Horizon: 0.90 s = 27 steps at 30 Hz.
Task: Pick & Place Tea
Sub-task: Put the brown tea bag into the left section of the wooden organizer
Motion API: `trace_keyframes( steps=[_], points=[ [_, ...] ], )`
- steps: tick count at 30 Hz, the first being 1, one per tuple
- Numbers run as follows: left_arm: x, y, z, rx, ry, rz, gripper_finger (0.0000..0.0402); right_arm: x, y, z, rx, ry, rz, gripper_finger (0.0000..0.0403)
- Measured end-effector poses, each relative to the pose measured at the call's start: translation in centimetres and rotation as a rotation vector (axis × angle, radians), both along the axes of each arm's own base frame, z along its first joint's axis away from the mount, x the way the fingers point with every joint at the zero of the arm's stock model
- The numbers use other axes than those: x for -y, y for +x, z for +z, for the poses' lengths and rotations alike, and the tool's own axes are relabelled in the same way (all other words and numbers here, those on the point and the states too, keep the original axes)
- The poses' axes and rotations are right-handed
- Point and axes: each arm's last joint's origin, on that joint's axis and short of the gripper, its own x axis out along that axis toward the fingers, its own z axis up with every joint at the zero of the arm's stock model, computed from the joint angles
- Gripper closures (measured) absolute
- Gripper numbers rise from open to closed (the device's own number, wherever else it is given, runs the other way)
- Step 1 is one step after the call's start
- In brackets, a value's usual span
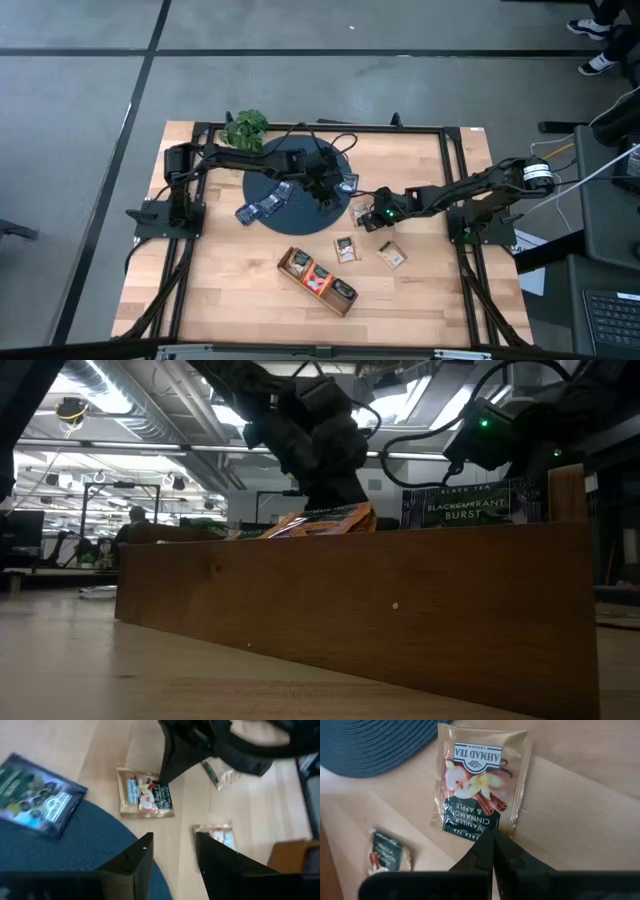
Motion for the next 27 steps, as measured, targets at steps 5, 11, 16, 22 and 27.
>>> trace_keyframes(
  steps=[5,11,16,22,27],
  points=[
    [0.6,0.9,-2.7,-0.044,0.008,-0.040,0.0242,-0.1,0.6,-0.3,0.038,0.024,0.054,0.0396],
    [0.0,1.3,-4.5,-0.104,-0.095,0.099,0.0240,-0.1,1.2,-0.5,0.085,0.024,0.054,0.0396],
    [-1.1,1.0,-4.9,-0.129,-0.120,0.163,0.0239,-0.1,1.6,-0.7,0.109,0.032,0.059,0.0396],
    [-1.2,1.0,-5.0,-0.125,-0.104,0.127,0.0242,-0.2,2.2,-1.1,0.149,0.038,0.059,0.0396],
    [-0.2,1.4,-6.9,-0.161,-0.160,0.065,0.0243,-0.2,2.7,-1.5,0.177,0.065,0.050,0.0396]
  ],
)
